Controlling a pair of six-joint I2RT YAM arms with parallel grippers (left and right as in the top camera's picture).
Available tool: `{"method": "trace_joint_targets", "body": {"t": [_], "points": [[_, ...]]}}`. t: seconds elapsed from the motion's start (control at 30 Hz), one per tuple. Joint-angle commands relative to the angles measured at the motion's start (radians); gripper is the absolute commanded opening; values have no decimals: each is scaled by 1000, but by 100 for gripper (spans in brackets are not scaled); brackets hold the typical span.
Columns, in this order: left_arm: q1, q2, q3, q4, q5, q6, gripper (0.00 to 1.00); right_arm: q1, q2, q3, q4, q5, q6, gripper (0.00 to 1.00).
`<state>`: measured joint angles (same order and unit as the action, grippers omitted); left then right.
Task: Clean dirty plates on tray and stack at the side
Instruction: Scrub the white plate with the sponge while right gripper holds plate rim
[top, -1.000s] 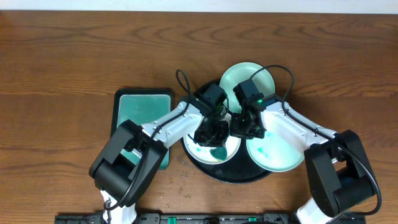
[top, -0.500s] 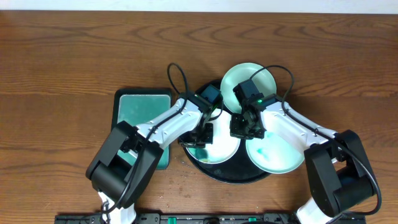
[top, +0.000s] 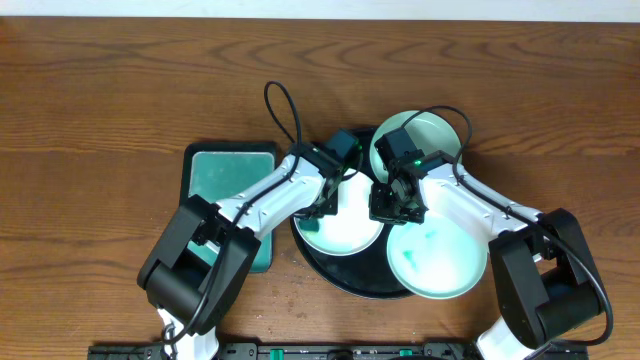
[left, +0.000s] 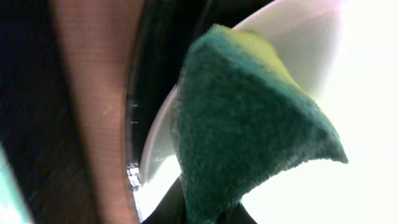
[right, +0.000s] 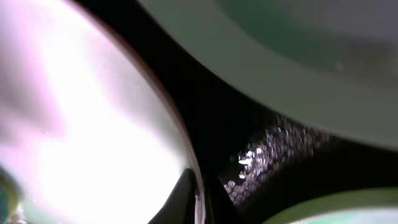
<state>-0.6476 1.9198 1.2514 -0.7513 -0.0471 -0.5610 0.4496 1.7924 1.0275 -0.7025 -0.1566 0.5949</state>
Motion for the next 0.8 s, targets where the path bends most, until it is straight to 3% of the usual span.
{"method": "trace_joint_targets", "body": {"t": [0.0,0.2,0.33,0.77], "points": [[18,39,-4,70,157,18,12,-16,35,-10,-7,130,-6,3],[2,106,-4,188,531,33,12,-16,35,-10,-9,130,-6,3],[-21,118,-4,222,683,71,12,-16,35,-10,-9,130,-6,3],[-72,117,-4,198,721,85,12,-16,35,-10,-18,130,-9,2]]}}
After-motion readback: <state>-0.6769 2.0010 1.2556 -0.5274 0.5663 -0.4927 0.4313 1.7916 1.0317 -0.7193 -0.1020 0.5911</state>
